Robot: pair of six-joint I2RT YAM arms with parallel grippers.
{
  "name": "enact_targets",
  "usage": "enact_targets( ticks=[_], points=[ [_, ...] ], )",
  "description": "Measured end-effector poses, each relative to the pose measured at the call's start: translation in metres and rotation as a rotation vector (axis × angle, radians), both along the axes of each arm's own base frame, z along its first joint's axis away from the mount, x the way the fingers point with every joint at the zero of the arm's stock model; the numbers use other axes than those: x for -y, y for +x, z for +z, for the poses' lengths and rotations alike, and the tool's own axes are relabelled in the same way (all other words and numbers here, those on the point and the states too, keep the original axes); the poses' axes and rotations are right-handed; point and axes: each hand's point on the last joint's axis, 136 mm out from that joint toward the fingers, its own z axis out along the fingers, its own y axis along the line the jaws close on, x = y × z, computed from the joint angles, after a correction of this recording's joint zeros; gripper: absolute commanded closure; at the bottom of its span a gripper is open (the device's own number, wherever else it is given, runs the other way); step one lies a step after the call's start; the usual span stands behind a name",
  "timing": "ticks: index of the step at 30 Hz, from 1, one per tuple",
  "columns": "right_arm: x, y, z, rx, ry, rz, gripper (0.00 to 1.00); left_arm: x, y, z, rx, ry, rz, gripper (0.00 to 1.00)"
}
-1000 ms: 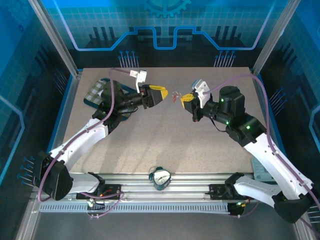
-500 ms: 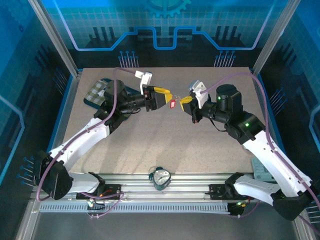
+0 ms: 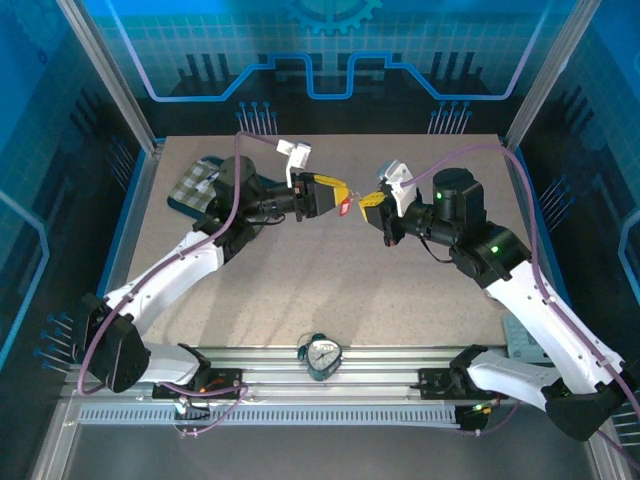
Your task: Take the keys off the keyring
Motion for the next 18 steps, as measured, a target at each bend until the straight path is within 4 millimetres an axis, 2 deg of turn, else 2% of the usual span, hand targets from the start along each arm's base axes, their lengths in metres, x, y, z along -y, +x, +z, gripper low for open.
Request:
enact_targets(
  ticks=[7, 9, 11, 16, 18],
  points=[
    [-0.0008, -0.0004, 0.0012, 0.000, 0.003, 0.005, 1.00, 0.0003, -0.0013, 0.0003, 0.000, 0.000, -0.008, 0.70],
    [-0.0012, 0.0002, 0.0028, 0.001, 0.006, 0.005, 1.00, 0.0004, -0.0017, 0.0003, 0.000, 0.000, -0.010, 0.74],
    [-0.0014, 0.0004, 0.0042, 0.003, 0.007, 0.004, 1.00, 0.0005, -0.0019, 0.0004, 0.002, 0.000, -0.012, 0.83],
    [-0.0016, 0.0003, 0.0068, 0.007, 0.011, 0.006, 1.00, 0.0007, -0.0032, 0.0016, 0.006, -0.003, -0.019, 0.91],
    [-0.0015, 0.0005, 0.0066, 0.007, 0.010, 0.005, 1.00, 0.0006, -0.0032, 0.0026, 0.009, -0.006, -0.019, 0.97]
  ],
)
